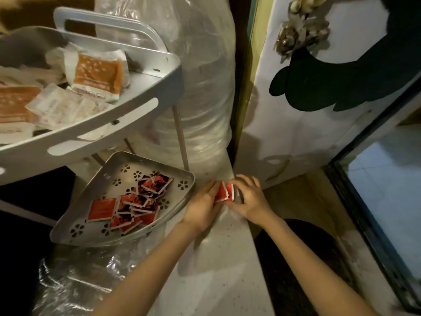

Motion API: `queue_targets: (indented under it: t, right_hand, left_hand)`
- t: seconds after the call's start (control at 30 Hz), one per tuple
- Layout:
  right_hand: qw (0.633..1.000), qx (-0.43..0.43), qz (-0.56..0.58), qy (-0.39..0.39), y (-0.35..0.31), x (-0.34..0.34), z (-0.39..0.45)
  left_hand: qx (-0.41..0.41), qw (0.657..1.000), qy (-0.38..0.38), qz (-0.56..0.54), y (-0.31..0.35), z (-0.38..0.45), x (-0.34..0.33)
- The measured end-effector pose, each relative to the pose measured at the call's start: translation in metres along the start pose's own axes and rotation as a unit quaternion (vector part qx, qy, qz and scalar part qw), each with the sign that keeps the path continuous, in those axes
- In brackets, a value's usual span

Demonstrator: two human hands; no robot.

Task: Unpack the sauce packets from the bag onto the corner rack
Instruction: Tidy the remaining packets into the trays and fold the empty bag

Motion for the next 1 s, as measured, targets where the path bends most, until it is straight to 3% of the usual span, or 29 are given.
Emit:
queue_targets:
  t: [0.07,0.2,0.27,0.47,0.8,1.0]
  right_hand:
    - [1.000,0.009,0.008,0.011,-0.008,0.004,-0.002]
    - [0.986,-0.042,0.161,-0.029,-0.012,-0.002,-0.009]
    - [0.980,-0.050,0.194,-0.008,-0.015,0.004,-0.009]
    - [0.964,-0.004,0.265,-0.009,-0.065,0.025,-0.008]
    - [0.926,-0.008,0.379,-0.006,-0.157,-0.019,0.016]
    - [0.944,0.002,0.329,0.006,-0.191,-0.055,0.028]
  left_hand:
    - [-0.007,1.000,0.014,0.002,0.004,-0.002,0.005]
    - [-0.003,0.999,0.032,0.019,0.009,-0.007,0.014]
    - [-0.009,0.999,0.038,0.009,0.015,-0.010,0.022]
    - [-0.003,0.991,0.129,-0.044,0.016,-0.034,0.070]
    - [0.125,0.948,0.268,-0.121,-0.070,-0.087,0.153]
    - [0.251,0.922,0.273,-0.115,-0.124,-0.106,0.170]
Point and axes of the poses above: each hand's wrist, its own z-axis towards the middle knuckle, its own x-axis out of the back of the hand, y = z × x, the point moved 7 cm from there along z, towards the middle knuckle, and after that the axes turned 1 degree about -z, right-handed, at the moved point
